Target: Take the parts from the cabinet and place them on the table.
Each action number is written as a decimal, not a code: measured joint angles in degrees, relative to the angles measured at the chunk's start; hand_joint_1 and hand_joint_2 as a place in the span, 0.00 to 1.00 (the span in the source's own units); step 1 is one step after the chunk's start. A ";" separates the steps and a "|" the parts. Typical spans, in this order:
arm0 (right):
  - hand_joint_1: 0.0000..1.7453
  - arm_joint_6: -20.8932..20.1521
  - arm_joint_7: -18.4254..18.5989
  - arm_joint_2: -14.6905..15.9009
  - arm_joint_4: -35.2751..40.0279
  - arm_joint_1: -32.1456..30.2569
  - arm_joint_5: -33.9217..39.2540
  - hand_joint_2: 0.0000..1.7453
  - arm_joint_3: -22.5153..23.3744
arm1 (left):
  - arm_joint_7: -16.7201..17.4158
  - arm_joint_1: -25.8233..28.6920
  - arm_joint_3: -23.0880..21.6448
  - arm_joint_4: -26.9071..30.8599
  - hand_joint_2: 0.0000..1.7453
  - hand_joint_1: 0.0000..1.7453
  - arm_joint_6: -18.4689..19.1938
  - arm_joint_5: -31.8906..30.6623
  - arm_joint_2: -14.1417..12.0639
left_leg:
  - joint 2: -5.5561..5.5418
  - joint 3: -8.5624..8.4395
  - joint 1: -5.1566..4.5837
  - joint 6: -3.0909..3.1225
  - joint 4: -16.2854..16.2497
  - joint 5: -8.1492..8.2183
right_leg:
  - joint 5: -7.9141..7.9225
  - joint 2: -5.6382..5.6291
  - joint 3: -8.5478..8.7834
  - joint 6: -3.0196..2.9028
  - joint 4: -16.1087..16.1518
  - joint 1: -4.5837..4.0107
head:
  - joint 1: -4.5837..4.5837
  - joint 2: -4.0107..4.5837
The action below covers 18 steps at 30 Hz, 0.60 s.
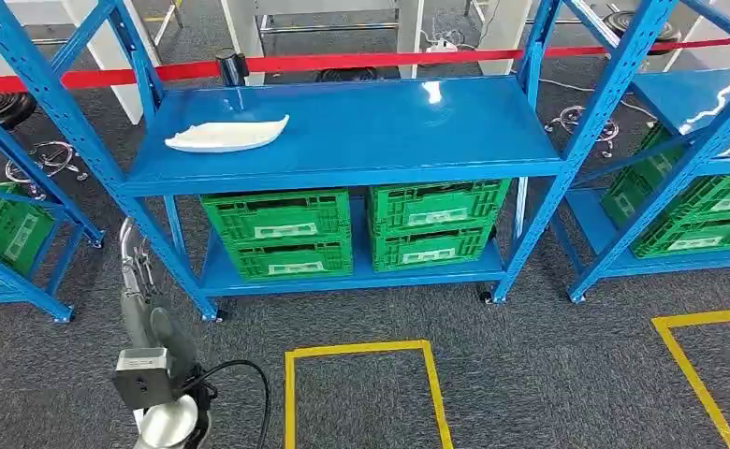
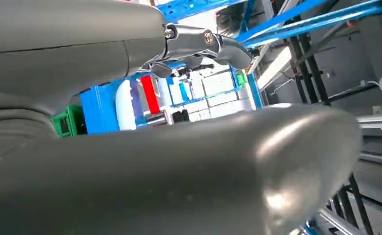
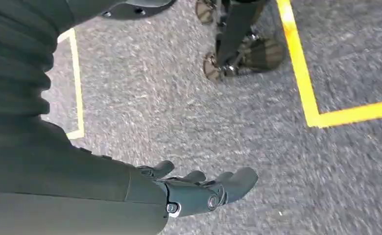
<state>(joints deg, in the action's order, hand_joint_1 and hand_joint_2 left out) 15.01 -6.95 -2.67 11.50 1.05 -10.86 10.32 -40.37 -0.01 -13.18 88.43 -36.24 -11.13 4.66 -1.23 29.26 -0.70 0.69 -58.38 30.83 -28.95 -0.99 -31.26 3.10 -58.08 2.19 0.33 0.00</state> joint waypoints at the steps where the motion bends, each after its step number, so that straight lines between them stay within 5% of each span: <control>1: 0.00 0.55 -0.61 0.33 0.00 0.00 -0.11 1.00 0.07 | 0.00 0.23 0.00 0.24 0.00 0.00 -0.17 0.17 0.00 | 0.00 0.09 -0.03 0.20 0.09 -0.11 | 0.19 0.00 0.04 0.28 0.32 0.03 | 0.00 0.00; 3: 0.00 1.34 -1.49 1.12 0.00 0.08 -0.37 1.00 0.13 | 0.00 0.83 0.00 0.74 0.00 0.00 -0.46 0.52 0.15 | 0.29 -0.89 0.68 0.98 1.58 -0.98 | -0.07 0.25 0.18 0.53 -0.07 0.07 | -0.02 0.00; 4: 0.00 1.51 -1.66 1.53 0.00 0.15 -0.48 1.00 0.15 | 0.00 1.06 -0.02 0.96 0.00 0.00 -0.61 0.57 0.17 | 0.30 -0.99 0.75 1.23 1.89 -1.13 | -1.49 0.41 -1.14 0.41 -2.42 -0.20 | -0.33 0.00; 6: 0.00 2.06 -2.34 2.54 0.00 0.25 -0.48 1.00 0.37 | 0.00 1.74 -0.02 0.96 0.00 0.00 -1.16 0.81 0.20 | 0.45 -0.92 0.68 1.42 1.87 -1.14 | -5.49 0.41 -6.16 0.48 -11.67 -0.37 | -0.74 0.00; 8: 0.00 2.41 -2.98 3.44 0.00 0.13 -0.44 1.00 0.77 | 0.00 2.46 -0.02 0.90 0.00 0.00 -2.12 1.40 0.20 | 0.52 -0.96 0.62 1.44 1.78 -0.96 | -6.33 0.42 -9.89 0.50 -17.40 -0.49 | -0.77 0.00; 10: 0.00 1.62 -3.89 4.40 0.00 0.19 0.94 1.00 1.66 | 0.00 3.07 -0.04 0.90 0.00 0.00 -2.91 2.16 0.20 | 0.45 -1.28 0.71 1.17 1.58 -0.53 | -1.78 0.47 -8.44 0.35 -12.50 -0.46 | -0.83 0.00; 11: 0.00 1.10 -4.48 4.81 0.00 0.22 1.91 0.00 2.16 | 0.00 3.17 -0.04 0.87 0.00 0.00 -2.97 2.56 0.20 | 0.37 -1.54 0.79 0.96 1.35 -0.20 | 1.09 0.50 -6.19 0.20 -7.45 -0.46 | -0.85 0.00; 12: 0.00 0.75 -5.01 5.07 0.00 0.24 2.95 0.00 2.76 | 0.00 3.09 -0.04 0.76 0.00 0.00 -3.00 2.82 0.17 | 0.36 -1.70 0.84 0.63 1.02 0.26 | 3.46 0.54 -3.87 0.09 -2.18 -0.44 | -0.92 0.00; 13: 0.00 0.46 -5.56 5.25 0.00 0.41 4.07 0.00 3.70 | 0.00 3.02 -0.04 0.55 0.00 0.00 -3.02 3.19 0.09 | 0.37 -1.21 0.47 0.18 0.83 0.63 | 1.84 0.52 -3.22 -0.24 -1.34 -0.79 | -1.12 0.00; 18: 0.00 -1.75 -6.95 5.31 0.00 0.80 4.76 0.00 6.64 | 0.04 2.45 0.04 -0.46 0.00 0.00 -3.32 5.33 -0.66 | 0.28 -1.68 0.85 -1.72 0.77 1.32 | 1.90 0.55 -2.89 -2.50 -0.64 -0.77 | -0.70 0.00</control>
<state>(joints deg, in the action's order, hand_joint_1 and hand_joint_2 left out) 13.27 -13.90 2.64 11.50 1.85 -6.10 16.96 -40.33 2.44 -13.14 87.97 -39.56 -5.79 4.00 -0.95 27.58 0.15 -1.03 -57.61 32.14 -27.04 -0.44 -34.16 0.60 -58.73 1.42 -0.37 0.00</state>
